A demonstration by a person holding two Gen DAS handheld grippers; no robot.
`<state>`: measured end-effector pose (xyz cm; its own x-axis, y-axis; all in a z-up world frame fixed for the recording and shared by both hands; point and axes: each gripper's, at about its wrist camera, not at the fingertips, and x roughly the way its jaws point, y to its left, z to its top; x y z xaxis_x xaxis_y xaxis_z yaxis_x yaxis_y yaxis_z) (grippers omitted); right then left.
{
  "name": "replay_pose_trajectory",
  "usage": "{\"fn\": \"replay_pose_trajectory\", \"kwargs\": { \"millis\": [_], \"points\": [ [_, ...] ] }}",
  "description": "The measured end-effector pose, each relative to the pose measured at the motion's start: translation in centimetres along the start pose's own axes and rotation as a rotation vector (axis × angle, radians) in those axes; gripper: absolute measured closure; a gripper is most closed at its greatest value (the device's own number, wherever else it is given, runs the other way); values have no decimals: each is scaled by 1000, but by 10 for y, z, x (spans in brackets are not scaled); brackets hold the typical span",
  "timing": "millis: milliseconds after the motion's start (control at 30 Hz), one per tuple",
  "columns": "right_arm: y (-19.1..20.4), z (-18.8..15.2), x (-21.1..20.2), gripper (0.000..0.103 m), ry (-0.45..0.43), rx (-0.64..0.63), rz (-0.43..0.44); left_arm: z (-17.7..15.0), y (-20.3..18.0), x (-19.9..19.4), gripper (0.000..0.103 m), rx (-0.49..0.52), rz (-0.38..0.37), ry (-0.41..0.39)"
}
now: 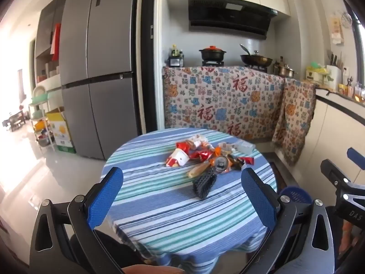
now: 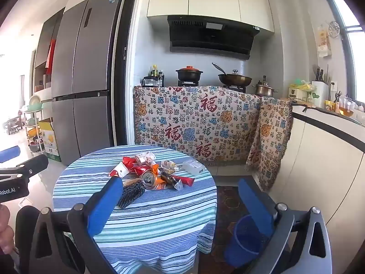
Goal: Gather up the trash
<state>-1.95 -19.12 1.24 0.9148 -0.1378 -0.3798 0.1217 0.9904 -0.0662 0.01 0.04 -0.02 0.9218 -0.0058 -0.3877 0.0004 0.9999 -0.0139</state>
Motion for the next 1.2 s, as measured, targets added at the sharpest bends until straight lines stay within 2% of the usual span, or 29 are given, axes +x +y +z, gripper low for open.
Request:
{"fn": "replay_pose_trajectory", "kwargs": {
  "millis": [467, 1200],
  "points": [
    [-2, -5, 10, 0, 12, -3, 2, -3, 1, 9, 0, 9, 15, 33],
    [3, -6, 5, 0, 22, -11, 4, -6, 0, 12, 0, 15, 17, 41]
  ]
}}
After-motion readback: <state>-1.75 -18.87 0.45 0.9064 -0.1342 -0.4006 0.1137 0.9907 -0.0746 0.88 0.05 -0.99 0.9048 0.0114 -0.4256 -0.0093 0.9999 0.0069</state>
